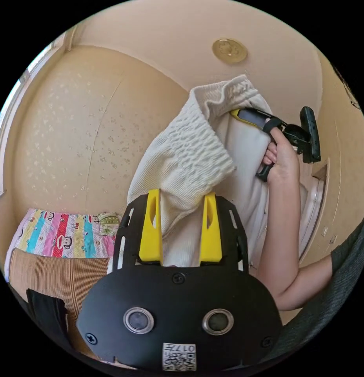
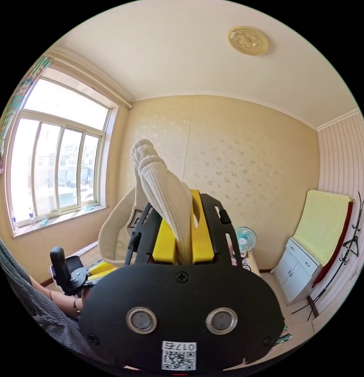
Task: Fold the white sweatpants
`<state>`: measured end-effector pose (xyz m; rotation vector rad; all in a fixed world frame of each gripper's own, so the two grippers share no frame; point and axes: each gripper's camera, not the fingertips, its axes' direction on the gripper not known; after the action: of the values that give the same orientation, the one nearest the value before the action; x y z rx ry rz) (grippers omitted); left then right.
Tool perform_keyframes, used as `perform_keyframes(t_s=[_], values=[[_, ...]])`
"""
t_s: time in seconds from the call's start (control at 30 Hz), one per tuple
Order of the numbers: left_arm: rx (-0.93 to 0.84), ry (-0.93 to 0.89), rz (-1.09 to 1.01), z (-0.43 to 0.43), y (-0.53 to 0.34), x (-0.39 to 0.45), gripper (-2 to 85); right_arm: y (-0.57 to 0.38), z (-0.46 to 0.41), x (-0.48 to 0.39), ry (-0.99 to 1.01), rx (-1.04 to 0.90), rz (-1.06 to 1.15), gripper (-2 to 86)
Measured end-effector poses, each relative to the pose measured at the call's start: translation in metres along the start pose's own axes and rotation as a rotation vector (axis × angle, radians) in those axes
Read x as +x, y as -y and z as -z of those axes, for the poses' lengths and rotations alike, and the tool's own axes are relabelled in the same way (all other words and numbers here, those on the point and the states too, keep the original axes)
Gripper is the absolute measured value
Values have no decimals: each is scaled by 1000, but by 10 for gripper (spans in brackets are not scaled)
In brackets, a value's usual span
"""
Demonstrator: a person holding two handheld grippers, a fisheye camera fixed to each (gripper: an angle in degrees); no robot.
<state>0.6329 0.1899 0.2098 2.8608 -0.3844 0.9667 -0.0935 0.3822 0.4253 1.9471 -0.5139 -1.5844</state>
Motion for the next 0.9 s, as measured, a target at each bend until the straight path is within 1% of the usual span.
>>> perform_keyframes(t_s=[0.07,0.1,0.2,0.23,0.27,0.3,0.37,0.47,0.53,0.57,0.67,0.77,0.83,0.9], values=[[166,21,35,36,18,-10,65,-1,14,6,26,14,-3,68],[192,20,36,43,25,-13,54,-1,24,11,58,28,-8,69],[173,-76,29,53,70,-41,40,1,46,25,139,49,-43,69],[120,-152,54,51,85,-58,41,2,53,28,166,50,-53,69],[70,-235,80,49,93,-73,47,3,57,29,177,51,-56,69],[55,-263,100,49,94,-79,51,5,62,29,192,49,-59,69],[41,-272,179,59,72,-83,130,8,69,27,217,44,-51,68],[39,-310,181,67,31,-55,160,15,73,23,249,20,-37,68],[9,-315,163,67,26,-39,144,22,75,24,224,-4,-35,68],[11,-324,173,69,30,-34,91,24,77,25,216,-10,-36,68],[58,-318,213,86,54,-32,36,31,95,39,193,-7,-26,71],[146,-321,218,114,89,-31,23,35,123,64,235,24,-7,77],[204,-329,180,130,111,-21,18,42,147,92,333,58,-4,82],[261,-337,137,146,135,-3,15,53,165,111,383,82,11,85]])
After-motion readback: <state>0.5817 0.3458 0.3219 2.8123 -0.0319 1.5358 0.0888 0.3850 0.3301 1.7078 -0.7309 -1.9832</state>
